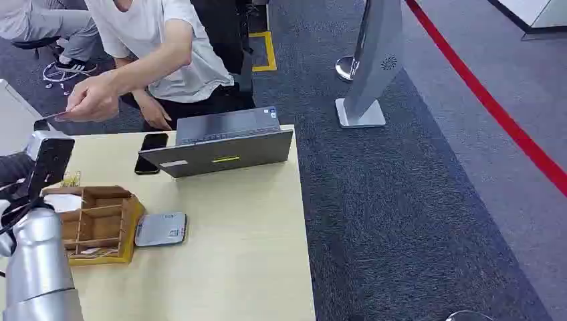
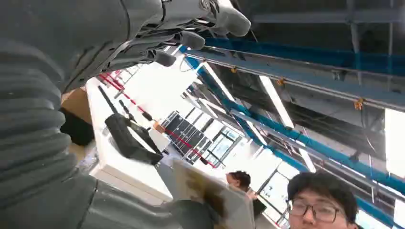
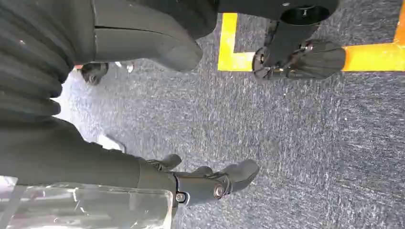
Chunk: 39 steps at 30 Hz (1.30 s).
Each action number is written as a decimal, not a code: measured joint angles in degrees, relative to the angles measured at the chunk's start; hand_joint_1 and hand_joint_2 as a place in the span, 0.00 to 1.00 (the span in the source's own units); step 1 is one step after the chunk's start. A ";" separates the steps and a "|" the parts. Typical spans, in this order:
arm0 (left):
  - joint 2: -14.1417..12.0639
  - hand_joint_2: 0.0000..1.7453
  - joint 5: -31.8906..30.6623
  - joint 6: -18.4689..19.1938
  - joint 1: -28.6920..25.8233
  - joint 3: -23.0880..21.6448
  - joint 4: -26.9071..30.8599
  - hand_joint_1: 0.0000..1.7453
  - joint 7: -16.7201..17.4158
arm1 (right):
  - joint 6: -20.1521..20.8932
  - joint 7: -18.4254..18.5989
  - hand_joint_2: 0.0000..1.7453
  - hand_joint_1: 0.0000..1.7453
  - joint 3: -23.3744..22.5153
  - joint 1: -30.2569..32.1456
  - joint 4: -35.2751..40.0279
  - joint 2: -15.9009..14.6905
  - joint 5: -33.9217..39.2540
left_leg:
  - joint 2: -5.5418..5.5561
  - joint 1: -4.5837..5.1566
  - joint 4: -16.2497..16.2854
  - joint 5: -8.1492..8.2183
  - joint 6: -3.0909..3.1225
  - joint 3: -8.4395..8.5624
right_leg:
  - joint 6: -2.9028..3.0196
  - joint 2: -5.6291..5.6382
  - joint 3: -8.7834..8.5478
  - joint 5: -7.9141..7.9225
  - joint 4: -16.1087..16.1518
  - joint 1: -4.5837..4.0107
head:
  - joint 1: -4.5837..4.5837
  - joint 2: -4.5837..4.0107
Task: Pass the card to the sensor for recognition and then transmit it.
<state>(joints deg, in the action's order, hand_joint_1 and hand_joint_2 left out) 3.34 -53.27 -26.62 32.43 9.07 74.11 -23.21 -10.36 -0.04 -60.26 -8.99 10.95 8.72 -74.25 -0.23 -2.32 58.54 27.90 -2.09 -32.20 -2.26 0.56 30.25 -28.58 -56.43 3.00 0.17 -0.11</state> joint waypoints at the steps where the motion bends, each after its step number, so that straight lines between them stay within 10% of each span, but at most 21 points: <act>1: -0.28 1.00 -1.16 0.15 1.07 -0.42 -1.57 0.00 0.81 | 0.00 0.17 1.00 0.00 0.00 0.00 -0.02 0.00 -0.04 | 0.00 0.00 0.00 -0.02 0.01 0.00 | 0.00 0.00 0.00 0.00 0.00 0.00 | -0.02 0.00; 7: -2.51 1.00 -7.43 1.01 7.23 -2.82 -10.14 0.00 4.83 | 0.17 0.46 1.00 0.00 0.02 -0.02 -0.15 0.02 -0.63 | 0.01 0.00 0.00 -0.05 0.05 0.00 | -0.01 -0.01 -0.01 0.02 -0.01 0.00 | 0.00 0.00; 8: -2.88 1.00 -8.41 1.25 8.14 -3.08 -11.39 1.00 5.49 | 0.18 0.50 1.00 0.00 0.02 -0.02 -0.15 0.02 -0.92 | 0.00 0.00 0.00 -0.05 0.04 0.00 | -0.01 0.00 0.00 0.03 -0.01 0.00 | -0.02 0.00; 29: -9.50 1.00 -29.18 5.03 29.14 -10.40 -41.44 1.00 18.97 | 1.97 2.32 1.00 0.00 0.13 -0.05 -0.17 0.35 -3.63 | -0.01 0.00 0.00 -0.13 0.04 -0.04 | 0.02 0.02 0.02 0.09 -0.04 0.00 | 0.00 0.00; 39: -10.40 1.00 -33.39 4.92 32.42 -12.94 -47.14 1.00 21.29 | 2.10 2.56 1.00 0.00 0.13 -0.03 -0.24 0.35 -5.01 | 0.00 0.00 0.00 -0.13 0.04 -0.05 | 0.02 0.01 0.02 0.09 -0.05 0.00 | -0.02 0.00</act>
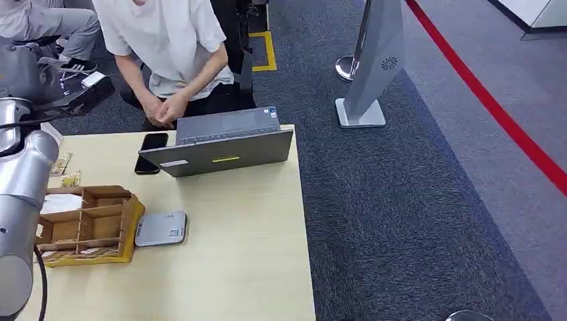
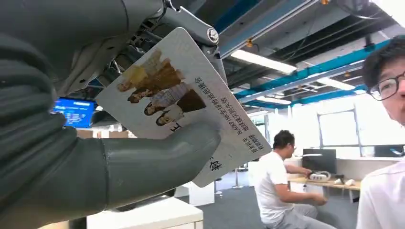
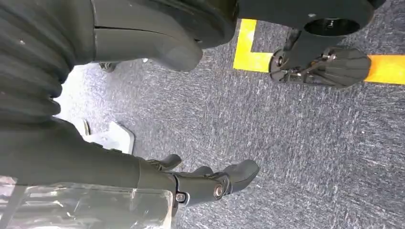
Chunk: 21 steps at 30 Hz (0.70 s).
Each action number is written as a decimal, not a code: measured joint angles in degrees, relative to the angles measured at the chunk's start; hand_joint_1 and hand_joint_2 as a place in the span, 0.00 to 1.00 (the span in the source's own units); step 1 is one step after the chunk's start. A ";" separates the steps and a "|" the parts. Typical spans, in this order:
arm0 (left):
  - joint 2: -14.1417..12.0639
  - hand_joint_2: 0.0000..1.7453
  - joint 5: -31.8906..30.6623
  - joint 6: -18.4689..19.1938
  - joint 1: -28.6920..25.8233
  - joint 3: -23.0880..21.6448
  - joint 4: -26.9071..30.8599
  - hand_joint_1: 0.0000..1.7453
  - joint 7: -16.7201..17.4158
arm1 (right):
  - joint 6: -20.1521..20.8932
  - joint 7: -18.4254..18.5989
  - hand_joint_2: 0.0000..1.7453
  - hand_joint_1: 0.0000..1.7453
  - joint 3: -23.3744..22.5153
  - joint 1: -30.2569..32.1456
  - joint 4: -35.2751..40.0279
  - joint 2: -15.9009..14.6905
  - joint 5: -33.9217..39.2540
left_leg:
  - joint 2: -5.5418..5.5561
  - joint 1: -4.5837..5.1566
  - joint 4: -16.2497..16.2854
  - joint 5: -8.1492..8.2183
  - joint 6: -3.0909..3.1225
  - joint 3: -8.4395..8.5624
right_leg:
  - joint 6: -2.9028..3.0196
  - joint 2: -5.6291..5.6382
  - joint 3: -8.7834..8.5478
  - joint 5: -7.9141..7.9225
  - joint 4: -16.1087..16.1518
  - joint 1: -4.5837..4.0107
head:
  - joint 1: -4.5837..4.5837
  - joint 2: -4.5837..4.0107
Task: Pass the card to the sensor for recognition and then transmit it.
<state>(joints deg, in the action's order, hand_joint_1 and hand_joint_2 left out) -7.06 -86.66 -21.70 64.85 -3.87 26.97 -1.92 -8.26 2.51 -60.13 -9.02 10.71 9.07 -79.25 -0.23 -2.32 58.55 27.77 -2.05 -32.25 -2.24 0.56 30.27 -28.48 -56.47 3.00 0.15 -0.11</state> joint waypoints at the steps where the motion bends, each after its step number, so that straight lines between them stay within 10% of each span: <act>1: -0.02 1.00 0.00 0.00 0.13 0.00 -0.18 1.00 0.00 | 0.00 0.00 1.00 0.00 0.02 0.00 0.00 0.00 -0.04 | 0.00 0.00 0.00 0.00 0.00 0.00 | 0.00 0.00 0.00 0.00 0.00 0.00 | 0.00 0.00; 21: -0.15 1.00 -0.11 -0.02 0.80 -0.13 -2.03 1.00 0.00 | 0.00 0.00 1.00 0.00 0.02 0.00 0.00 0.00 0.04 | 0.00 0.00 0.00 0.00 0.00 0.00 | 0.00 0.00 0.00 0.00 -0.01 0.00 | 0.02 0.00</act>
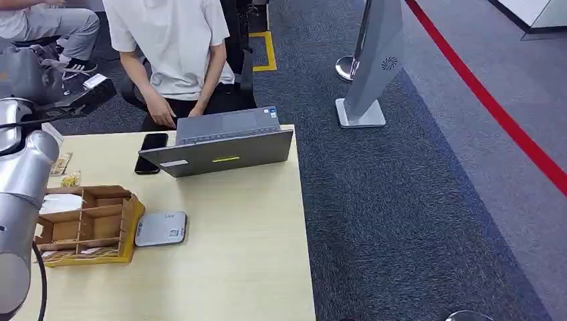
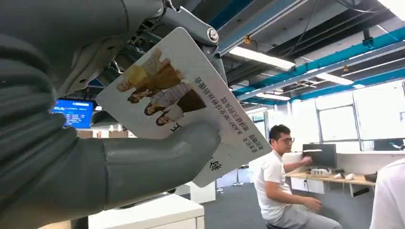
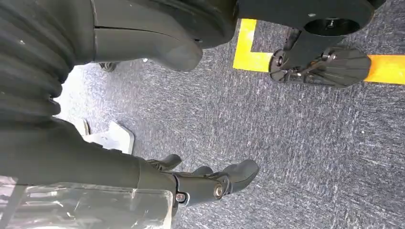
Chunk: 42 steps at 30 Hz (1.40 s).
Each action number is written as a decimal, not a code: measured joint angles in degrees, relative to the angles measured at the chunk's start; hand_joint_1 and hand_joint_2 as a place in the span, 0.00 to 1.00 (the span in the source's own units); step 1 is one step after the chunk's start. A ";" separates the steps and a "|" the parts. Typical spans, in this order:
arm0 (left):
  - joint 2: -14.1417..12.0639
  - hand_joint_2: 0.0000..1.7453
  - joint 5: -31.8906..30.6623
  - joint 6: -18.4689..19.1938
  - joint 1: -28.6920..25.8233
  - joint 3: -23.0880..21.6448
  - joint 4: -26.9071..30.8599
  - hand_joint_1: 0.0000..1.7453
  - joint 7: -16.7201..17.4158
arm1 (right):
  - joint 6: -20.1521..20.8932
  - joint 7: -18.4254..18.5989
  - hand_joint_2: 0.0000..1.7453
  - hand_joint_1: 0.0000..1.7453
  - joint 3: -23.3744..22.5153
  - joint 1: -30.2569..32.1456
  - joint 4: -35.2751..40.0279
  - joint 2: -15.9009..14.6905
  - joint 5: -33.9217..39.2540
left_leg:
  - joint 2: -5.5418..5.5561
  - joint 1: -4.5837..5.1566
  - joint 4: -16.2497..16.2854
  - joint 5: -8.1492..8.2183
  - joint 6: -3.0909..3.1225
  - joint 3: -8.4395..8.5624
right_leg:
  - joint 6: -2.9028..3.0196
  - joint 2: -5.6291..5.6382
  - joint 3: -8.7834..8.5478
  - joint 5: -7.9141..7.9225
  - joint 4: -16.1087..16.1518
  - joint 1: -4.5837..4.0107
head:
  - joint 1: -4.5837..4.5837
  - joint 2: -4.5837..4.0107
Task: Pass the card to the sensor for recognition and then transmit it.
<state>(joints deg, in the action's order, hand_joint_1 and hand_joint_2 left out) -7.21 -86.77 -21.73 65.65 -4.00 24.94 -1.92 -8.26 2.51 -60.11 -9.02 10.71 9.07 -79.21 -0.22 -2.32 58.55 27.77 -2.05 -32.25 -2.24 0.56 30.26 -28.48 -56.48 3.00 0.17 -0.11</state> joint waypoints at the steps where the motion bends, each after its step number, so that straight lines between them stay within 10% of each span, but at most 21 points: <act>1: 0.00 1.00 -0.04 0.00 0.00 0.00 0.00 1.00 0.00 | 0.00 0.00 1.00 0.00 0.00 0.00 0.00 0.00 0.00 | 0.00 0.00 0.00 0.00 0.00 0.00 | 0.00 0.00 0.00 0.00 0.00 0.00 | -0.02 0.00; 6: 0.66 1.00 4.08 -0.24 -3.23 -0.46 2.44 1.00 -4.41 | -1.25 0.18 1.00 0.00 -0.37 0.15 0.00 0.00 2.41 | -0.08 0.14 -0.05 0.03 0.01 0.11 | 0.00 0.11 -0.11 0.00 0.03 0.13 | -0.24 0.00; 8: 0.85 1.00 8.96 -0.88 -16.78 -2.94 18.22 1.00 -11.31 | -2.75 -0.35 1.00 0.00 -1.98 0.89 0.00 0.00 6.01 | -0.28 0.48 -0.28 0.22 0.08 0.79 | -0.10 0.36 -0.51 -0.16 0.08 0.45 | -0.04 0.00; 11: 0.79 1.00 8.02 -1.71 -34.15 -11.35 36.67 1.00 -3.50 | -3.19 -0.61 1.00 0.00 -3.43 2.41 0.02 -0.13 6.73 | -0.05 0.43 -0.19 0.35 0.14 0.42 | -0.31 0.04 -0.38 -0.42 0.08 0.45 | 0.13 -0.02; 16: -1.73 1.00 12.20 -0.90 -41.35 -17.14 49.99 1.00 0.50 | -3.28 -0.41 1.00 0.00 -4.68 2.97 0.02 -0.17 6.86 | 0.00 0.41 -0.15 0.34 0.15 0.20 | -0.28 -0.05 -0.15 -0.36 0.08 0.41 | -0.07 0.00; 42: -4.20 1.00 12.89 3.81 -46.55 -20.83 59.84 1.00 -0.06 | -3.34 -0.42 1.00 0.00 -6.12 3.01 0.02 -0.17 7.37 | -0.01 0.41 -0.15 0.27 0.18 0.22 | -0.28 -0.03 -0.18 -0.32 0.07 0.41 | 0.00 0.00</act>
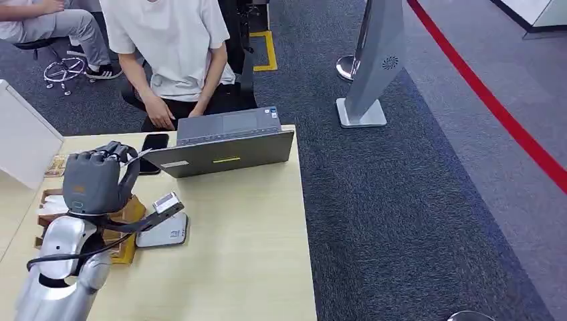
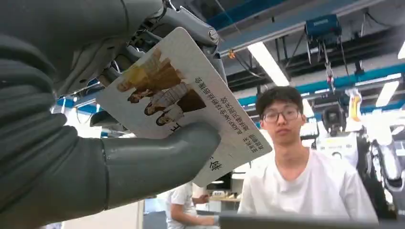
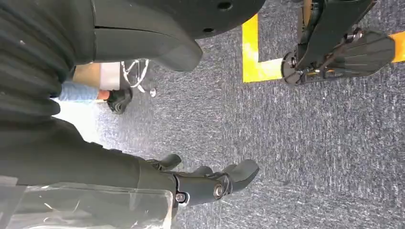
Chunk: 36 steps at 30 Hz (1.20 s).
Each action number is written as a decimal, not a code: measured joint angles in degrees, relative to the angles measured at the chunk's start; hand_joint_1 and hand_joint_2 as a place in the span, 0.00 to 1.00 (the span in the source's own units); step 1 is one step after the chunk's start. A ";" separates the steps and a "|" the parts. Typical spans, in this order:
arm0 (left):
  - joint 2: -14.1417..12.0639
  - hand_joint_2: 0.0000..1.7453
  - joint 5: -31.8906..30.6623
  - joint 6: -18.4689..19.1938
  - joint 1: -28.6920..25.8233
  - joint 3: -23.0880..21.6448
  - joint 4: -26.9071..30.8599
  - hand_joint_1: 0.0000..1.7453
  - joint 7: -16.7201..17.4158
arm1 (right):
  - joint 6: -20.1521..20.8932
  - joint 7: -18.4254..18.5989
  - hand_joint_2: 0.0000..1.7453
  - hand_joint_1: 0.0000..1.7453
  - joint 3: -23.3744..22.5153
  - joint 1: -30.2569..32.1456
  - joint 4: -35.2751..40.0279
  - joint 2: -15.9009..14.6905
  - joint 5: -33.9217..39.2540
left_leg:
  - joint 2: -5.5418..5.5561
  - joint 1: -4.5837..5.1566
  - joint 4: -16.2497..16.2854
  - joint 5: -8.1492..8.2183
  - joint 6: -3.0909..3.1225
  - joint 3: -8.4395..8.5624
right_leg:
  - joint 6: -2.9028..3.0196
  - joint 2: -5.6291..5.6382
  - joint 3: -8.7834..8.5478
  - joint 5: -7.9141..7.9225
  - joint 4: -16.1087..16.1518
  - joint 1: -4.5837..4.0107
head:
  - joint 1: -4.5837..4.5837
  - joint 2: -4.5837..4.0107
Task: Pass the card to the sensor for recognition and then transmit it.
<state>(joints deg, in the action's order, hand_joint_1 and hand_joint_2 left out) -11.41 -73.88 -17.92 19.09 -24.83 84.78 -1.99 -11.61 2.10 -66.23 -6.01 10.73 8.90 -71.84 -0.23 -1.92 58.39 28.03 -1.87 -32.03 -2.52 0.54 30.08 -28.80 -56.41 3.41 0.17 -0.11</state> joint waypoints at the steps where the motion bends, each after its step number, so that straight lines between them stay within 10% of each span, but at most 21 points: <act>1: -0.21 1.00 -0.50 1.08 -0.58 0.00 0.04 1.00 0.45 | -0.04 0.00 1.00 0.00 -0.11 0.03 0.00 -0.02 0.06 | -0.01 0.00 0.00 0.00 0.00 0.00 | 0.00 0.01 0.01 0.00 0.00 0.00 | 0.02 0.00; 15: -3.48 1.00 -0.54 10.11 -5.84 -1.22 -0.79 1.00 1.88 | -0.26 0.00 1.00 0.00 -1.35 0.02 0.00 -0.02 0.79 | -0.01 0.00 0.00 0.00 0.00 -0.01 | 0.00 0.00 0.03 0.00 0.00 0.00 | 0.02 0.00; 36: -4.22 1.00 1.86 13.18 -7.41 -2.27 -5.14 1.00 1.55 | -0.37 -0.20 1.00 0.00 -1.42 0.02 0.00 -0.02 0.57 | -0.01 0.00 0.00 0.00 0.00 -0.01 | 0.00 0.00 0.03 0.00 0.00 0.00 | 0.02 0.00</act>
<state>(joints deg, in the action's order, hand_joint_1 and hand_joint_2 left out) -15.63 -72.02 -4.74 11.68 -27.10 79.64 -0.44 -11.98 1.90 -67.65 -6.00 10.73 8.87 -71.28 -0.24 -1.92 58.39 28.04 -1.87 -32.04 -2.53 0.54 30.11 -28.81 -56.41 3.41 0.20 -0.11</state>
